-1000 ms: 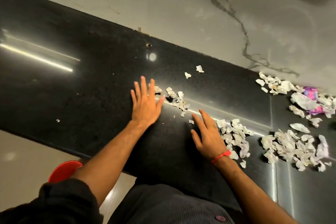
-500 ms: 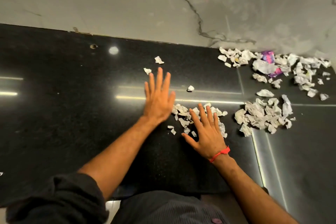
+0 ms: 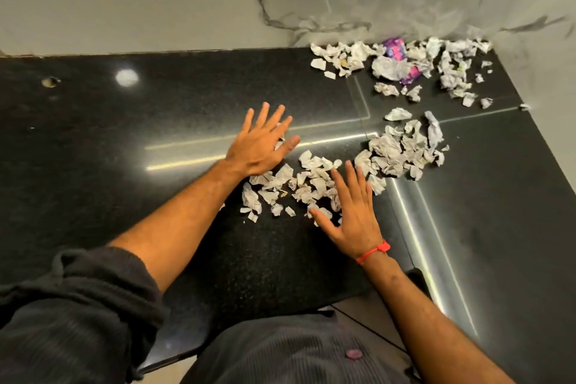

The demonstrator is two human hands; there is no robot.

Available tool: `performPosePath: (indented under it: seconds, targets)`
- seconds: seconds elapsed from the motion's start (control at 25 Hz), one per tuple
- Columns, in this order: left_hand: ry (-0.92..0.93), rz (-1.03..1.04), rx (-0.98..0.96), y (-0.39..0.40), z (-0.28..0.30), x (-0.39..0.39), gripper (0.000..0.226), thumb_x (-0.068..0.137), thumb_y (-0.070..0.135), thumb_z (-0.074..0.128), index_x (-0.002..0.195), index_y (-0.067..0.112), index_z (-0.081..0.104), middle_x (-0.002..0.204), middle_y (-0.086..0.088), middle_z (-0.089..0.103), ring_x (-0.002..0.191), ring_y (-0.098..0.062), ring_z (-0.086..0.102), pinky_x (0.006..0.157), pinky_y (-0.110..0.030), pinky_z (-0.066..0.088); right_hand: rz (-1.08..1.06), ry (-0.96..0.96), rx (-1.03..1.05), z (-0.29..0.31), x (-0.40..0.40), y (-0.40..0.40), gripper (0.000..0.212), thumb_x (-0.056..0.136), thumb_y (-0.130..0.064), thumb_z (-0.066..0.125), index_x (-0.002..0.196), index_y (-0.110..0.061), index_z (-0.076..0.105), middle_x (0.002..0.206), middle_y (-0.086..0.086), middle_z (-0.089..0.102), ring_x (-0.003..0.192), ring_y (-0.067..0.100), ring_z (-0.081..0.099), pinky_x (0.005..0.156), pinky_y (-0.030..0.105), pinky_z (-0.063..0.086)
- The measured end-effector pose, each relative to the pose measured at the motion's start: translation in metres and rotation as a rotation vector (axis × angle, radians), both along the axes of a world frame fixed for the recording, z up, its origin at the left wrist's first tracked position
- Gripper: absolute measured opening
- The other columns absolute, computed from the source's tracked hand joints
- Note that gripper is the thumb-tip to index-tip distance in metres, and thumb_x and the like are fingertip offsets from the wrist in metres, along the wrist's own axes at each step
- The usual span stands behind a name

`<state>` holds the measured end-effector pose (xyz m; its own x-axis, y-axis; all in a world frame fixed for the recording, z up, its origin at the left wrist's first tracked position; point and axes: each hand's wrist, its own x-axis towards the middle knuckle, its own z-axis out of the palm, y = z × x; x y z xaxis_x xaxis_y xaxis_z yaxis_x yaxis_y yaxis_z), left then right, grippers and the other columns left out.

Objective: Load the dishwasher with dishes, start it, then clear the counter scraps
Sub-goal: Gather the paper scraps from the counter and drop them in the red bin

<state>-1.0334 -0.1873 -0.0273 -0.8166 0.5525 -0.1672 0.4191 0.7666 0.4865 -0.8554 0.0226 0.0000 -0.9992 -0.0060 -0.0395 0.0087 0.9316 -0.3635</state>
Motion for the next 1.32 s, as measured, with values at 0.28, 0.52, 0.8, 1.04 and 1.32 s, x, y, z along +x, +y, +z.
performPosePath:
  seconds: [0.28, 0.52, 0.8, 1.04, 1.32]
  targets:
    - [-0.020, 0.341, 0.148, -0.060, 0.007, 0.093, 0.076, 0.099, 0.071, 0.012, 0.161, 0.026, 0.014, 0.168, 0.010, 0.003, 0.155, -0.013, -0.008, 0.125, -0.049, -0.008, 0.233, -0.037, 0.183, -0.009, 0.016, -0.003, 0.082, 0.089, -0.071, 0.046, 0.156, -0.036, 0.016, 0.166, 0.004, -0.006, 0.151, 0.033, -0.012, 0.119, 0.063, 0.009]
    - [0.116, 0.299, -0.077, 0.026, -0.009, 0.152, 0.082, 0.101, 0.067, 0.015, 0.161, 0.014, -0.006, 0.168, -0.009, -0.015, 0.155, -0.027, -0.014, 0.125, -0.056, 0.002, 0.253, -0.034, 0.189, -0.027, 0.017, 0.013, 0.058, 0.101, -0.055, 0.037, 0.154, -0.040, 0.022, 0.166, 0.005, -0.001, 0.151, 0.035, -0.010, 0.119, 0.062, 0.009]
    - [0.224, 0.444, 0.121, 0.066, 0.005, 0.098, 0.085, 0.100, 0.064, 0.036, 0.162, 0.016, 0.002, 0.168, -0.011, -0.014, 0.155, -0.032, -0.013, 0.124, -0.058, -0.002, -0.050, 0.145, 0.045, 0.007, -0.036, 0.166, 0.075, 0.088, -0.067, 0.052, 0.151, -0.029, 0.036, 0.165, 0.007, 0.012, 0.152, 0.032, 0.005, 0.121, 0.057, 0.014]
    - [0.065, 0.385, -0.030, 0.077, -0.009, 0.082, 0.088, 0.098, 0.073, 0.016, 0.161, 0.014, -0.006, 0.168, -0.007, -0.015, 0.155, -0.025, -0.014, 0.125, -0.057, -0.001, -0.244, -0.049, -0.140, 0.000, -0.104, 0.248, 0.086, 0.080, -0.085, 0.037, 0.151, -0.038, 0.031, 0.166, 0.004, 0.004, 0.153, 0.026, -0.002, 0.122, 0.057, 0.003]
    - [-0.034, 0.261, 0.009, 0.106, -0.002, 0.079, 0.084, 0.095, 0.075, 0.005, 0.160, 0.025, -0.009, 0.167, 0.009, -0.018, 0.151, -0.012, -0.025, 0.121, -0.052, -0.019, 0.093, 0.009, -0.244, -0.027, -0.086, 0.140, 0.064, 0.094, -0.062, 0.042, 0.151, -0.034, 0.033, 0.163, -0.007, 0.021, 0.153, 0.018, 0.007, 0.120, 0.058, -0.004]
